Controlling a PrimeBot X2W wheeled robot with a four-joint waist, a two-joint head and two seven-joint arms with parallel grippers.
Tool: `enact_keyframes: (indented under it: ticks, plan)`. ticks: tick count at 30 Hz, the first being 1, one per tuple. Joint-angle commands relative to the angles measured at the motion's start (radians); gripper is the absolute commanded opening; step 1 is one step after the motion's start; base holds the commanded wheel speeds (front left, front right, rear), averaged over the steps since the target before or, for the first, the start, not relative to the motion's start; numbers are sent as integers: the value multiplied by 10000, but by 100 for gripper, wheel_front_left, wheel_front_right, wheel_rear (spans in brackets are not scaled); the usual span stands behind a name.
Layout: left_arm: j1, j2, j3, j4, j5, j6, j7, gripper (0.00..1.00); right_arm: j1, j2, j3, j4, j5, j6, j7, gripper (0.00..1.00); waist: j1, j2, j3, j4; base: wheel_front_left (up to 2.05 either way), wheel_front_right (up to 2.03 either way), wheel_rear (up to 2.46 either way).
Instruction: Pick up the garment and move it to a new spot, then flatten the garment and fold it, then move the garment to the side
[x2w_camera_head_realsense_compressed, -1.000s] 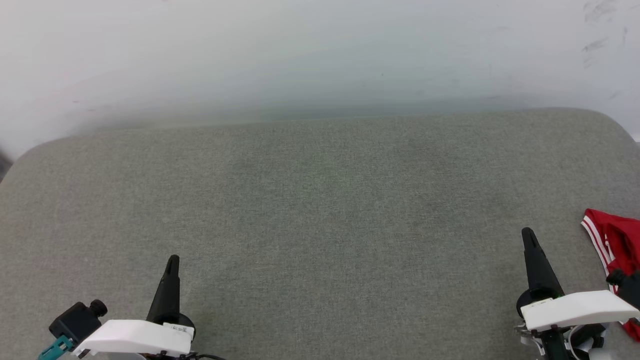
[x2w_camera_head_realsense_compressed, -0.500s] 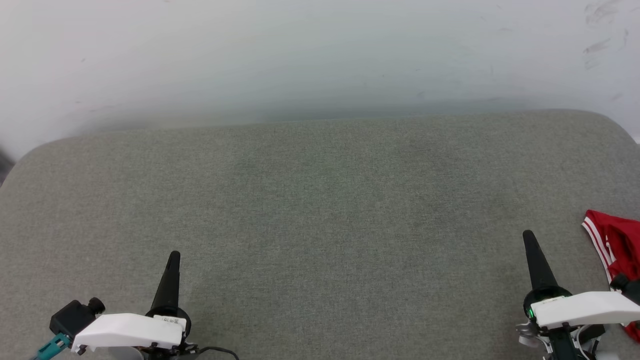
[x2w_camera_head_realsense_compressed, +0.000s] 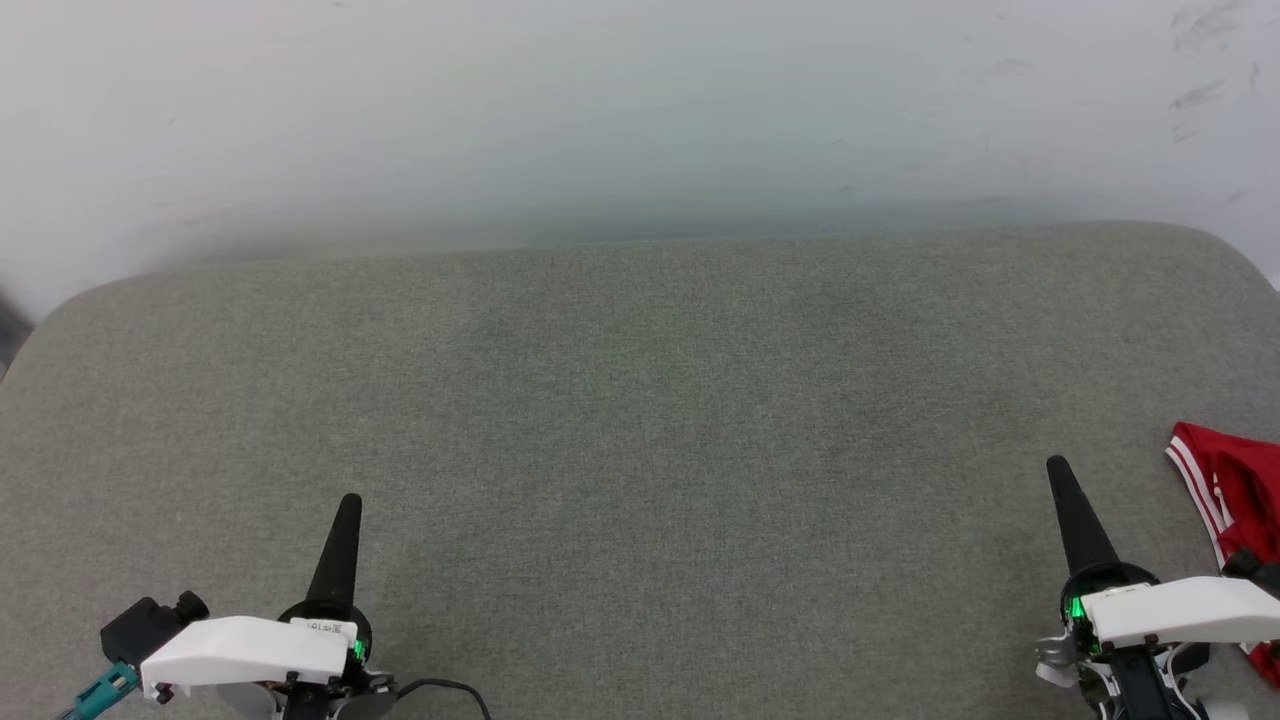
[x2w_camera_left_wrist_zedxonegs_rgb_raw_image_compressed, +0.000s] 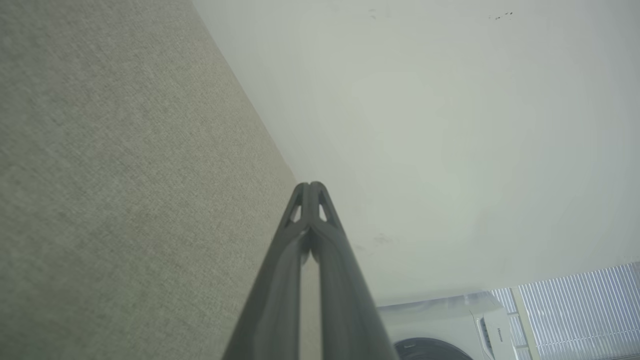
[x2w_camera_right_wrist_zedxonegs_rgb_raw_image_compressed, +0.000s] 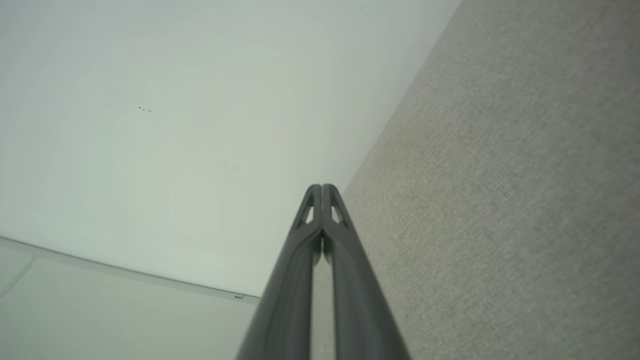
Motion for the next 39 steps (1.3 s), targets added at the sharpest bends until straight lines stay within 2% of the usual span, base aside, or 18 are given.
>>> enact_keyframes:
  ticks: [1, 39]
  plan:
    - [-216, -1, 59, -4, -301, -20, 88, 0, -190, -65, -46, -12, 349, 2, 80, 0, -1, -1, -5, 6, 0, 0, 0]
    - [-640, -110, 306, 480, -3093, -27, 913, 0, -310, -5, -319, 322, 3417, 1, 882, 0, -1, -1, -86, 97, 0, 0, 0]
